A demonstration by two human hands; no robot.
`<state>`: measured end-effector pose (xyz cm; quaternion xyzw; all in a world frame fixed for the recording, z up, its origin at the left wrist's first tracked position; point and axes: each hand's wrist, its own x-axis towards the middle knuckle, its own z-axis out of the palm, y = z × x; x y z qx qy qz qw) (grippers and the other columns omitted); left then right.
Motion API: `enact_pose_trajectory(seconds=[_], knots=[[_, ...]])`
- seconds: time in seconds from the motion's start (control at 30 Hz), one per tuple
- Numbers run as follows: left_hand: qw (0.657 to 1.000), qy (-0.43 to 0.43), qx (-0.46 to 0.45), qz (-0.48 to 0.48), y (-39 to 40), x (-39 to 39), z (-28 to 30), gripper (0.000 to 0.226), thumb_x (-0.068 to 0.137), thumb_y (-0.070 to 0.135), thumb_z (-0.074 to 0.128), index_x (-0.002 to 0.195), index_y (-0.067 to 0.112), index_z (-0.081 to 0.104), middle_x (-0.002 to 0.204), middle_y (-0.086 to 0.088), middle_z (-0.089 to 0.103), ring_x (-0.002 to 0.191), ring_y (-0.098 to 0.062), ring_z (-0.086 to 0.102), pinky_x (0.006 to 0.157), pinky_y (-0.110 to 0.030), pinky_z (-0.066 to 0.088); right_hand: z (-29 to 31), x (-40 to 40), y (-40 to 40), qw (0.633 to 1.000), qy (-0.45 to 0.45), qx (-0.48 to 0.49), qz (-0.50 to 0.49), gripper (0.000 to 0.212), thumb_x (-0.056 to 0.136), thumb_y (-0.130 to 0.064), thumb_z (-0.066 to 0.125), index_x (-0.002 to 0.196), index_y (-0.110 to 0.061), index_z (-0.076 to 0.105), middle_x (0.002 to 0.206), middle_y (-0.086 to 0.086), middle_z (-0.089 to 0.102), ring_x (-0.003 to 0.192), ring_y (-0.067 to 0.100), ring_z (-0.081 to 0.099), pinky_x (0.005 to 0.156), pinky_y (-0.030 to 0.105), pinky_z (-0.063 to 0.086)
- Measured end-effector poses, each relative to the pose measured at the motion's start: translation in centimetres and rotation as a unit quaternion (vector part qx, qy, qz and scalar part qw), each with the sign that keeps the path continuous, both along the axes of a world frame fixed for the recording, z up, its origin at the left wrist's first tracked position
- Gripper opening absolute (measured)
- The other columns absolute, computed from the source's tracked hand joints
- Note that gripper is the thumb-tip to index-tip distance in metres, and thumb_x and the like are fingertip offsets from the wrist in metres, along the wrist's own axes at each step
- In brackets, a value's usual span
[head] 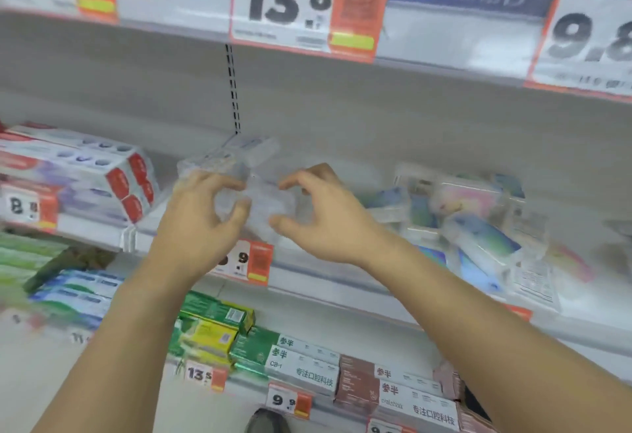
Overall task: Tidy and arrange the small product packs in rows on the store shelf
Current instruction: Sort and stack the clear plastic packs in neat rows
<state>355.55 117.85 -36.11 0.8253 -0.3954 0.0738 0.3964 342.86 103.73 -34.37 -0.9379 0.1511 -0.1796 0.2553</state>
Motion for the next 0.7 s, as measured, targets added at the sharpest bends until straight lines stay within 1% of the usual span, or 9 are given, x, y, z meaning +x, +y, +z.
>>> enact_pose_trajectory(seconds=[0.1, 0.2, 0.27, 0.33, 0.4, 0.47, 0.53, 0.6, 0.7], knots=[[0.996, 0.062, 0.051, -0.029, 1.2, 1.1, -1.7, 0.034, 0.090, 0.028, 0.059, 0.124, 0.028, 0.059, 0.121, -0.003, 0.056, 0.111, -0.020, 0.054, 0.087, -0.024, 0.038, -1.9, 3.2, 0.9, 0.998, 0.040, -0.049, -0.012, 0.062, 0.081, -0.057, 0.070, 0.133, -0.027, 0.055, 0.129, 0.008, 0.047, 0.124, 0.028, 0.039, 0.108, 0.038, 0.037], [0.993, 0.097, 0.041, -0.058, 1.8, 1.6, -2.5, 0.041, 0.093, 0.024, 0.058, 0.132, 0.035, 0.052, 0.116, 0.000, 0.055, 0.099, -0.014, 0.060, 0.076, -0.025, 0.047, -3.3, 4.3, 0.6, 0.997, 0.035, -0.071, -0.023, 0.058, 0.083, -0.052, 0.071, 0.133, -0.028, 0.055, 0.128, 0.005, 0.044, 0.121, 0.027, 0.032, 0.108, 0.034, 0.031], [0.993, 0.097, 0.026, -0.070, 1.9, 2.1, -2.8, 0.043, 0.093, 0.024, 0.058, 0.134, 0.036, 0.051, 0.114, 0.005, 0.055, 0.099, -0.011, 0.060, 0.076, -0.023, 0.047, -3.5, 4.3, -0.2, 1.000, 0.023, -0.020, -0.008, 0.052, 0.085, -0.043, 0.073, 0.132, -0.029, 0.056, 0.132, 0.004, 0.041, 0.125, 0.024, 0.038, 0.112, 0.038, 0.034], [0.991, 0.107, 0.002, -0.079, 1.8, 2.3, -3.0, 0.043, 0.093, 0.023, 0.059, 0.134, 0.034, 0.052, 0.115, 0.007, 0.058, 0.101, -0.011, 0.060, 0.080, -0.026, 0.050, -3.6, 4.1, -1.0, 0.999, -0.001, 0.044, 0.014, 0.047, 0.085, -0.037, 0.074, 0.129, -0.029, 0.059, 0.132, 0.001, 0.042, 0.125, 0.019, 0.047, 0.107, 0.043, 0.044], [0.992, 0.100, -0.037, -0.060, 1.5, 2.5, -3.0, 0.041, 0.092, 0.023, 0.060, 0.132, 0.027, 0.054, 0.114, 0.005, 0.061, 0.101, -0.012, 0.059, 0.084, -0.028, 0.049, -3.5, 3.9, -1.8, 0.995, -0.009, 0.095, 0.004, 0.038, 0.089, -0.039, 0.071, 0.125, -0.030, 0.063, 0.128, -0.003, 0.049, 0.116, 0.013, 0.056, 0.103, 0.041, 0.049], [0.994, 0.060, -0.089, -0.008, 1.2, 2.9, -2.6, 0.033, 0.091, 0.022, 0.059, 0.123, 0.021, 0.059, 0.107, 0.005, 0.060, 0.097, -0.012, 0.056, 0.083, -0.029, 0.046, -2.9, 3.6, -2.3, 0.984, -0.005, 0.176, -0.018, 0.033, 0.091, -0.052, 0.061, 0.118, -0.036, 0.066, 0.115, -0.004, 0.062, 0.099, 0.012, 0.064, 0.096, 0.046, 0.054], [0.990, 0.016, -0.128, 0.054, 0.6, 3.3, -2.0, 0.024, 0.090, 0.023, 0.059, 0.114, 0.018, 0.060, 0.102, 0.004, 0.055, 0.098, -0.015, 0.053, 0.084, -0.029, 0.043, -2.7, 3.2, -2.4, 0.968, -0.001, 0.250, -0.027, 0.031, 0.096, -0.050, 0.054, 0.118, -0.032, 0.067, 0.104, 0.003, 0.068, 0.088, 0.012, 0.063, 0.088, 0.049, 0.058], [0.984, 0.007, -0.143, 0.104, -0.1, 4.3, -1.6, 0.028, 0.087, 0.025, 0.061, 0.113, 0.017, 0.059, 0.108, 0.000, 0.049, 0.107, -0.021, 0.048, 0.091, -0.030, 0.040, -2.8, 2.6, -2.3, 0.966, -0.015, 0.257, -0.014, 0.028, 0.100, -0.040, 0.054, 0.122, -0.028, 0.066, 0.111, 0.001, 0.070, 0.091, 0.011, 0.064, 0.087, 0.040, 0.059], [0.983, 0.029, -0.133, 0.122, -1.2, 5.6, -2.0, 0.055, 0.081, 0.030, 0.067, 0.131, 0.018, 0.047, 0.129, -0.008, 0.044, 0.124, -0.025, 0.039, 0.104, -0.035, 0.034, -3.0, 1.9, -2.3, 0.980, -0.045, 0.194, -0.004, 0.026, 0.092, -0.031, 0.068, 0.118, -0.030, 0.068, 0.130, -0.010, 0.060, 0.109, 0.007, 0.062, 0.088, 0.022, 0.050]])
